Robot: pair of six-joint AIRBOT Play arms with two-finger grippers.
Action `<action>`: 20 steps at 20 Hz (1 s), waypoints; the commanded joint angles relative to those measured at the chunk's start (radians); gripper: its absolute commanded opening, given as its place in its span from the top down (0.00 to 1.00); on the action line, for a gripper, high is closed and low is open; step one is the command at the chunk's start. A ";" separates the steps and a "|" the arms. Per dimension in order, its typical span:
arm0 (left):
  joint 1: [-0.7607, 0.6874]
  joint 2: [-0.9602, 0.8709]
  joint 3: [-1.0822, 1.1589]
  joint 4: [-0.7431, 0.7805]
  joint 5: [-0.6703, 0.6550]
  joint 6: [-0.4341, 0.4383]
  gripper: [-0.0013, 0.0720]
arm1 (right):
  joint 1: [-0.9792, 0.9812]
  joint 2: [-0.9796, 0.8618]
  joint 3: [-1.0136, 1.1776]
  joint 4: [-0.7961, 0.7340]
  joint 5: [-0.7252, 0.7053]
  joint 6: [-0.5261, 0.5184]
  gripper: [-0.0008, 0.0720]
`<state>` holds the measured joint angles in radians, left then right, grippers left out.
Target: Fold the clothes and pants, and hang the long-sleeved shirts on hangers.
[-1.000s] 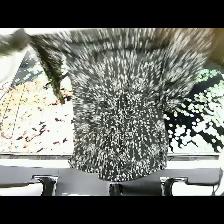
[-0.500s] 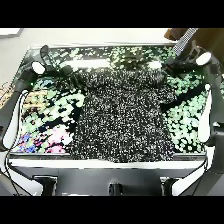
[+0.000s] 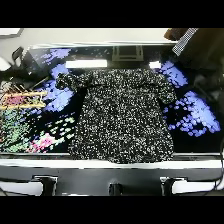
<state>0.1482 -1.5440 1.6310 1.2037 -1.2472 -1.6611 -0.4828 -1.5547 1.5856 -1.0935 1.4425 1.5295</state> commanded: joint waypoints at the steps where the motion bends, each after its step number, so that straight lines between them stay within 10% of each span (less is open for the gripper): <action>1: 0.073 0.246 -0.399 -0.011 0.030 0.032 0.05 | -0.100 0.228 -0.467 0.035 -0.027 -0.094 0.15; 7: 0.085 0.509 -0.946 -0.227 0.114 0.142 0.05 | -0.100 0.402 -0.953 0.039 -0.150 -0.188 0.15; 18: 0.085 0.504 -1.002 -0.240 0.134 0.144 0.05 | -0.100 0.326 -0.996 0.117 -0.293 -0.214 0.13; 20: 0.079 0.492 -1.002 -0.240 0.133 0.145 0.05 | -0.098 0.298 -0.996 0.157 -0.294 -0.238 0.33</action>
<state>0.2306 -1.0435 0.6331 0.9665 -1.1156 -1.5181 -0.5816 -1.2190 0.5941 -0.9783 1.1786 1.3174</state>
